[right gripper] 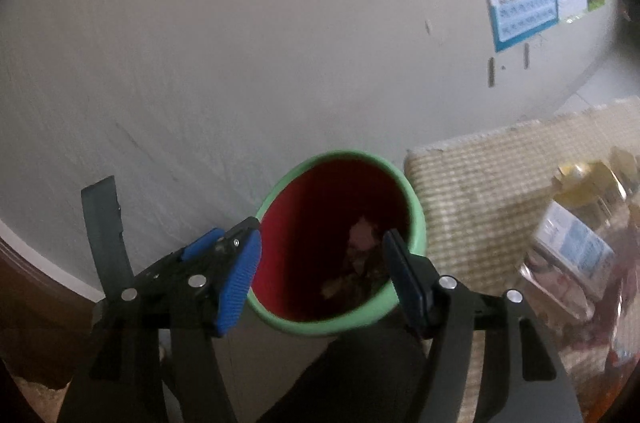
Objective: Collect trash
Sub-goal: 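Grasp the orange plastic bag with the right gripper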
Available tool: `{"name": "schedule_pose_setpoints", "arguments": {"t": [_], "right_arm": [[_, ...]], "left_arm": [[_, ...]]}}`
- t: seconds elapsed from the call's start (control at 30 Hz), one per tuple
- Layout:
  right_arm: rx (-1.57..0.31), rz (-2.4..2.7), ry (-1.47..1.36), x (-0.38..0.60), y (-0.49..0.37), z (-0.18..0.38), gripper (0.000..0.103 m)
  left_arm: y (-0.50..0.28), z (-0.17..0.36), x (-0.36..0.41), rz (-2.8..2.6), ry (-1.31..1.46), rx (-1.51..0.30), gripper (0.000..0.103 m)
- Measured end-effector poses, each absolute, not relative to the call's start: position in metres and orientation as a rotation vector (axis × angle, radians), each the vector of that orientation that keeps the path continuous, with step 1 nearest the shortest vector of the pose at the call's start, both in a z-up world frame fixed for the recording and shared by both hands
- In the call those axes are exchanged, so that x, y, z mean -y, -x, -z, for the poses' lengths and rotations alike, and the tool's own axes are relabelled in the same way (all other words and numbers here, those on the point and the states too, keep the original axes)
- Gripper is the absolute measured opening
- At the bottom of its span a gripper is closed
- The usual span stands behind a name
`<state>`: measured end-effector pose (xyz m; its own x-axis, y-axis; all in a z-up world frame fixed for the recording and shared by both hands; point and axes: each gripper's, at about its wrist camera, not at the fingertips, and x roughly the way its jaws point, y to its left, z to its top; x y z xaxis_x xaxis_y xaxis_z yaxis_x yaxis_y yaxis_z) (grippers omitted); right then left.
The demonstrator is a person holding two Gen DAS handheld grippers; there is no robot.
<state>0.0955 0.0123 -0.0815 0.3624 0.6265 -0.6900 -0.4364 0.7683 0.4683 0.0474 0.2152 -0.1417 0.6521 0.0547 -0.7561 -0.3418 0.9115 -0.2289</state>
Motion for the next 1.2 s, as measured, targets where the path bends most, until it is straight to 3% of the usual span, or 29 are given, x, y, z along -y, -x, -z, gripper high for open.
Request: {"name": "schedule_pose_setpoints", "arguments": {"t": [0.43, 0.77, 1.2], "right_arm": [[-0.991, -0.398, -0.177, 0.128, -0.036, 0.090, 0.062], [-1.051, -0.146, -0.175, 0.240, -0.035, 0.143, 0.062], [-1.190, -0.143, -0.142, 0.249, -0.048, 0.186, 0.067]], "left_arm": [[-0.044, 0.128, -0.125, -0.034, 0.260, -0.862, 0.061], [-0.036, 0.125, -0.038, 0.187, 0.139, -0.887, 0.063], [-0.013, 0.146, 0.062, 0.441, -0.043, -0.980, 0.067]]}}
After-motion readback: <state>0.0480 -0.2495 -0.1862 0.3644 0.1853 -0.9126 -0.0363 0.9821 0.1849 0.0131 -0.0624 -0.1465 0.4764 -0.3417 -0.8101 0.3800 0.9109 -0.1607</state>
